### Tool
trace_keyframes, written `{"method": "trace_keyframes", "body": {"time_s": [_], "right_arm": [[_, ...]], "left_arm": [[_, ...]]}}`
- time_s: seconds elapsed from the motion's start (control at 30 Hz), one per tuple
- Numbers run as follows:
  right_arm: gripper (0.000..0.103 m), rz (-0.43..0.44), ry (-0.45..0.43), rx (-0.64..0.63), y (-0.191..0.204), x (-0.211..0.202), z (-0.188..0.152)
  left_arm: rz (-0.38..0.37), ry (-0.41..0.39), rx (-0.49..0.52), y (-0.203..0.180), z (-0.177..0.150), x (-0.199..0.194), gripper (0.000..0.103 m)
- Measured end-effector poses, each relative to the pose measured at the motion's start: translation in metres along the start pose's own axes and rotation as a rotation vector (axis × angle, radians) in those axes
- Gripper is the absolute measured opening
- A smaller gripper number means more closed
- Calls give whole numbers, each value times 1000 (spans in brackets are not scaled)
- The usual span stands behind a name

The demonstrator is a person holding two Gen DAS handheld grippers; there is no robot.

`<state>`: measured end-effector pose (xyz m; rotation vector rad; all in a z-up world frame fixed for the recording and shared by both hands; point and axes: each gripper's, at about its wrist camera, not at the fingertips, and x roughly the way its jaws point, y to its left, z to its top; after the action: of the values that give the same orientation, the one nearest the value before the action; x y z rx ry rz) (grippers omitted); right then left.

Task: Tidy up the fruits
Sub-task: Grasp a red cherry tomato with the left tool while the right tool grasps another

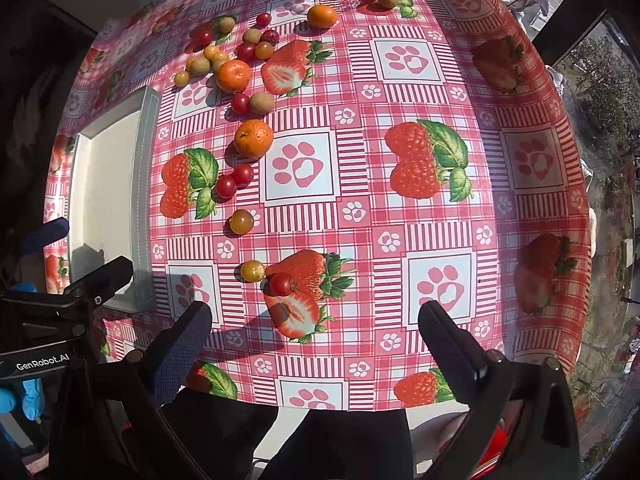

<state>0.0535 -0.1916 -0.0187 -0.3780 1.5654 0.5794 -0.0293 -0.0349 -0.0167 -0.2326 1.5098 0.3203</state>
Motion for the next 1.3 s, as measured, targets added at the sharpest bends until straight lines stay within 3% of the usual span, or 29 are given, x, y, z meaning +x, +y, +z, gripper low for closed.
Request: {"method": "trace_keyframes", "body": {"time_s": [0.37, 0.67, 0.9, 0.97, 1.07, 1.23, 1.3], "right_arm": [[103, 13, 42, -50, 3, 33, -17], [103, 29, 6, -56, 14, 66, -30], [103, 31, -41, -57, 27, 76, -24], [103, 5, -56, -69, 35, 83, -13], [102, -20, -66, -96, 45, 93, 2], [83, -28, -77, -118, 52, 103, 11], [83, -30, -83, -146, 54, 103, 10]], "left_arm": [[-24, -2, 4, -13, 18, 36, 103], [-4, -29, -30, -13, 43, 83, 103], [1, -40, -26, -14, 51, 104, 103], [-34, -40, -50, -10, 53, 108, 103], [22, -42, -48, -9, 55, 117, 103], [-24, -55, -82, 3, 55, 125, 103], [-19, -55, -75, 7, 57, 128, 103]]}}
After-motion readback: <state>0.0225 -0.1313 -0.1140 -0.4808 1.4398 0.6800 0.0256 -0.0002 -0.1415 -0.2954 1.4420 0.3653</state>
